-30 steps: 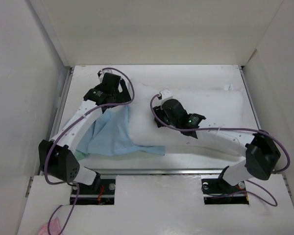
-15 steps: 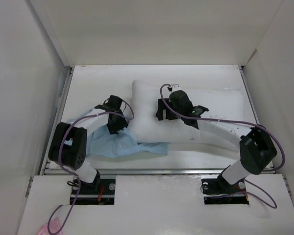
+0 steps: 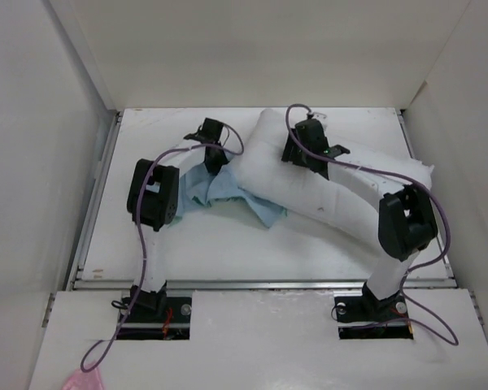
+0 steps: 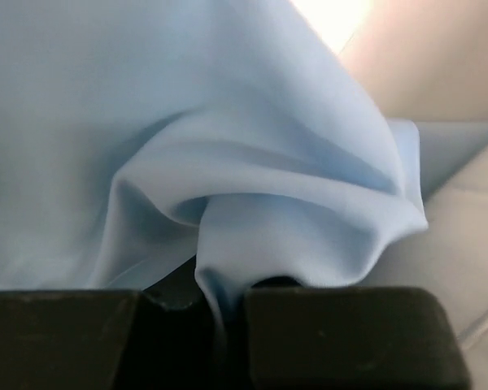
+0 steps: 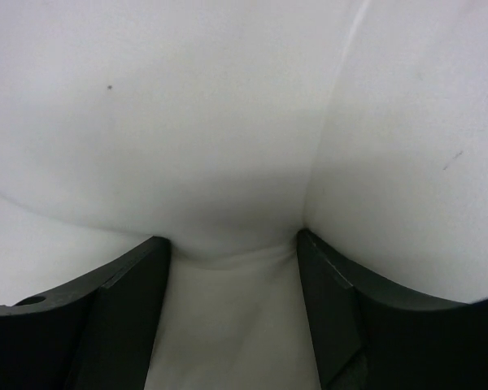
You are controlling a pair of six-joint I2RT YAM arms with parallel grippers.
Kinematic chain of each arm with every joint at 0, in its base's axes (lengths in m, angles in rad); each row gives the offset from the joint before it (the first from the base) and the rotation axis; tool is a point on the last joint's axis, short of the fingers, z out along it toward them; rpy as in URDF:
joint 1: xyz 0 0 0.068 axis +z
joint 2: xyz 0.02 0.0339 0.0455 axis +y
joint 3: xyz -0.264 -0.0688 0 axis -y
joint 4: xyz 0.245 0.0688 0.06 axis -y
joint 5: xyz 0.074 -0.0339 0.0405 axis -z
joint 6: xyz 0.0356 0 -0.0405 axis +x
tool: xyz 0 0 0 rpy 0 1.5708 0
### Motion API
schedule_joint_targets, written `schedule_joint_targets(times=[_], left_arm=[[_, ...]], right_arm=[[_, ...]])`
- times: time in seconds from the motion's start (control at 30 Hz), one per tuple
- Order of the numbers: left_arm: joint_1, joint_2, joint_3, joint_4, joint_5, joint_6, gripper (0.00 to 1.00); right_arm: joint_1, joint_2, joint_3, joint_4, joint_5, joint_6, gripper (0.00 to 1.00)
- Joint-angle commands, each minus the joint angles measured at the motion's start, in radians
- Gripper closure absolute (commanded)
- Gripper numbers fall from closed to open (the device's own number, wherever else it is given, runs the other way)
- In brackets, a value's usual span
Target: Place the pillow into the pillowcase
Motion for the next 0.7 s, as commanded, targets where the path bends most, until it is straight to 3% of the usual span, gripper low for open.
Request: schedule_joint_targets(times=[0.0, 0.1, 0.13, 0.17, 0.2, 0.23, 0.3, 0.43, 0.53, 0.67], left_arm=[[0.003, 0.114, 0.315, -0.044, -0.085, 0.079, 1.0], [0.012, 0.146, 0.447, -0.089, -0.085, 0.131, 1.0], [0.023, 0.146, 0.465, -0.089, -0.085, 0.141, 0.93], [0.023, 0.111, 0.465, -0.089, -0.085, 0.152, 0.59], [0.023, 0.09, 0.465, -0.074, -0.085, 0.174, 0.32], [0.023, 0.038, 0.426, -0.064, -0.085, 0.183, 0.18], [0.032, -0.017, 0.383, -0.055, -0.094, 0.192, 0.04], [0.032, -0.174, 0.239, -0.031, -0.105, 0.21, 0.0], [0.041, -0.261, 0.128, -0.012, -0.105, 0.201, 0.0], [0.061, -0.271, 0.128, -0.021, -0.105, 0.188, 0.0]], right_arm=[[-0.136, 0.086, 0.035, -0.155, 0.213, -0.057, 0.31], [-0.145, 0.077, 0.084, -0.097, 0.313, -0.14, 0.28], [-0.145, 0.063, 0.095, -0.069, 0.313, -0.178, 0.27], [-0.135, 0.051, 0.095, -0.055, 0.301, -0.198, 0.27], [-0.116, 0.038, 0.045, -0.035, 0.266, -0.217, 0.27], [-0.099, 0.011, 0.014, 0.004, 0.255, -0.238, 0.25], [-0.029, -0.012, -0.042, 0.016, 0.242, -0.248, 0.25], [0.155, -0.045, -0.157, -0.038, 0.252, -0.248, 0.24], [0.258, -0.086, -0.175, -0.102, 0.174, -0.217, 0.24], [0.278, -0.201, -0.247, -0.182, 0.121, -0.174, 0.23]])
